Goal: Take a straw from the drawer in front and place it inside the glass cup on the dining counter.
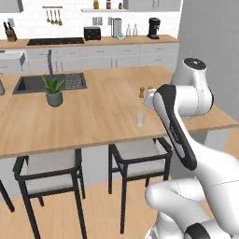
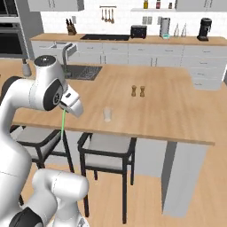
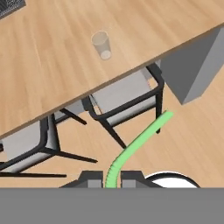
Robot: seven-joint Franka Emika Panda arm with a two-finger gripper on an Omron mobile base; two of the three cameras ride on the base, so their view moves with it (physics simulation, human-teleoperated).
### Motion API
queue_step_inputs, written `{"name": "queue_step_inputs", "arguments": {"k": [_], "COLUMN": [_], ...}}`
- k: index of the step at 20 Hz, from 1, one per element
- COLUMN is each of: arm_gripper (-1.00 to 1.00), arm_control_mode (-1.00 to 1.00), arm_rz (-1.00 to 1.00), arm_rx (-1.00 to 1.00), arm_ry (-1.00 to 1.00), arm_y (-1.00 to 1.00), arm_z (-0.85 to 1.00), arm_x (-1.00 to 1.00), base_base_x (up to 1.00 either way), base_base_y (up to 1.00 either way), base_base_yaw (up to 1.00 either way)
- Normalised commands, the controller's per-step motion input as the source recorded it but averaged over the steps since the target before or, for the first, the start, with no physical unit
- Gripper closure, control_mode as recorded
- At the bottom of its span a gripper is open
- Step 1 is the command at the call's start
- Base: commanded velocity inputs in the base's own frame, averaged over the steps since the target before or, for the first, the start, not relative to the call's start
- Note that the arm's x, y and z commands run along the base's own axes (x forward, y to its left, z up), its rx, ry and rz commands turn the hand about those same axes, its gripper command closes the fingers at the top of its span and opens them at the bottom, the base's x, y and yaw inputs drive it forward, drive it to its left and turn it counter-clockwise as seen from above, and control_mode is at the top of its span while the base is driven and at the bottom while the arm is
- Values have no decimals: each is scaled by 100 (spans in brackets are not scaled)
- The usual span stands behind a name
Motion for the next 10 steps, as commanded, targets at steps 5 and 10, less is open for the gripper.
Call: {"name": "queue_step_inputs", "arguments": {"k": [5, 10], "arm_gripper": [100, 100], "arm_control_mode": [100, 100], "arm_rz": [0, 0], "arm_rx": [0, 0], "arm_ry": [0, 0], "arm_y": [0, 0], "arm_z": [0, 0], "arm_x": [0, 0], "base_base_x": [44, 92], "base_base_y": [-70, -16], "base_base_yaw": [21, -1]}}
